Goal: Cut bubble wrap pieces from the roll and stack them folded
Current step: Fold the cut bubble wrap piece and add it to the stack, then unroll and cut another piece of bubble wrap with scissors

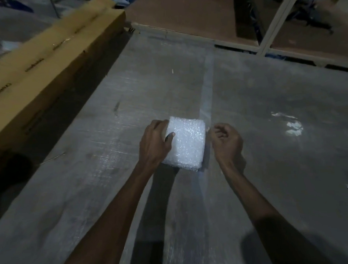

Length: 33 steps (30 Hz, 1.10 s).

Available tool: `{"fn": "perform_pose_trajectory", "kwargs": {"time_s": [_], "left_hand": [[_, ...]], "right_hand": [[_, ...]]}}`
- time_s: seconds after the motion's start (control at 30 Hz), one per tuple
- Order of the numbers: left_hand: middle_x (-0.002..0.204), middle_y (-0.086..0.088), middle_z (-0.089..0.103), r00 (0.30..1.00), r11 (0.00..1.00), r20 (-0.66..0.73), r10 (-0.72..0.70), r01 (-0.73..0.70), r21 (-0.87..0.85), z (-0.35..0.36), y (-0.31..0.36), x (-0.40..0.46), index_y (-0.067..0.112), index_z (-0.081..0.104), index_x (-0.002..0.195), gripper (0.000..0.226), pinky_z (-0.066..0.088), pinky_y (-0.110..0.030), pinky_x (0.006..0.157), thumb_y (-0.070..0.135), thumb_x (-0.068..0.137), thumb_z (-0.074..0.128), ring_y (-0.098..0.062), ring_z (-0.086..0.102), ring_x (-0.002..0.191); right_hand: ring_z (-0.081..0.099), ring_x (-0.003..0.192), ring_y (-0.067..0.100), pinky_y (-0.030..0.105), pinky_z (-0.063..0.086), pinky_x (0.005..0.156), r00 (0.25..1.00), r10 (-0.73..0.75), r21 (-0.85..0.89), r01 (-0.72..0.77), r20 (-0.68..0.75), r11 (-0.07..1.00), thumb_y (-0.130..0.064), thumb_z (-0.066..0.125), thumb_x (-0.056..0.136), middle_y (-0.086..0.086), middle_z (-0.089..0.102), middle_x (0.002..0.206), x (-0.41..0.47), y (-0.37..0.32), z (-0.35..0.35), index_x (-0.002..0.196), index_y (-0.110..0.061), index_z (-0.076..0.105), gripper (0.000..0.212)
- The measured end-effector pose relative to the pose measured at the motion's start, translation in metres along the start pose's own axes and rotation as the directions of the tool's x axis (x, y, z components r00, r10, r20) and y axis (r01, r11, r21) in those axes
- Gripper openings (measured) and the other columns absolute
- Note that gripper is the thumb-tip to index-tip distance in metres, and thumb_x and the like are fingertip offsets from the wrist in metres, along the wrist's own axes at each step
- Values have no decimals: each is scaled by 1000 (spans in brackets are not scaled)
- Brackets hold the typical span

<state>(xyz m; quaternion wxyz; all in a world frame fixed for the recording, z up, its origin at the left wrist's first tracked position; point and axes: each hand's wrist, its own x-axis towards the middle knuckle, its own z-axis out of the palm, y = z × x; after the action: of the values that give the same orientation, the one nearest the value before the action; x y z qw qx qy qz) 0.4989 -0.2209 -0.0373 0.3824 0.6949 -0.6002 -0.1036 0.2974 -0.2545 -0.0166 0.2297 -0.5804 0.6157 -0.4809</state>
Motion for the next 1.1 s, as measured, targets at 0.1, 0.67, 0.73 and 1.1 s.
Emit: {"fn": "perform_pose_trajectory", "kwargs": {"time_s": [0.1,0.67,0.73,1.1], "left_hand": [[131,-15,62,974,969,38,222,-224,99,5,-5,-5,6,62,129,36,51,-48,98,22,96,60,-33,58,120],[166,17,2,885,925,449,124,-267,271,22,-41,-18,33,9,160,62,-1,-57,120,54,102,7,-13,-11,152],[166,13,3,879,922,465,106,-262,285,20,-37,-15,30,9,160,68,-1,-60,121,58,98,2,-16,-11,153],[166,2,14,957,964,232,175,-214,156,3,39,-94,17,21,158,63,2,-46,121,48,104,22,-12,0,152]], "right_hand": [[69,90,22,31,53,83,965,-237,-92,248,115,964,-12,73,88,8,72,104,-4,-5,5,105,-6,76,18],[6,158,23,48,13,127,761,-127,-406,470,636,784,-40,27,109,8,9,171,-41,37,26,162,-8,17,63],[1,158,23,49,12,127,737,-98,-410,476,669,778,-40,26,110,8,4,171,-37,30,22,163,-9,12,63],[13,157,16,43,20,126,766,-193,-304,454,613,837,-44,35,109,4,17,170,-69,30,-91,162,-15,22,62]]}}
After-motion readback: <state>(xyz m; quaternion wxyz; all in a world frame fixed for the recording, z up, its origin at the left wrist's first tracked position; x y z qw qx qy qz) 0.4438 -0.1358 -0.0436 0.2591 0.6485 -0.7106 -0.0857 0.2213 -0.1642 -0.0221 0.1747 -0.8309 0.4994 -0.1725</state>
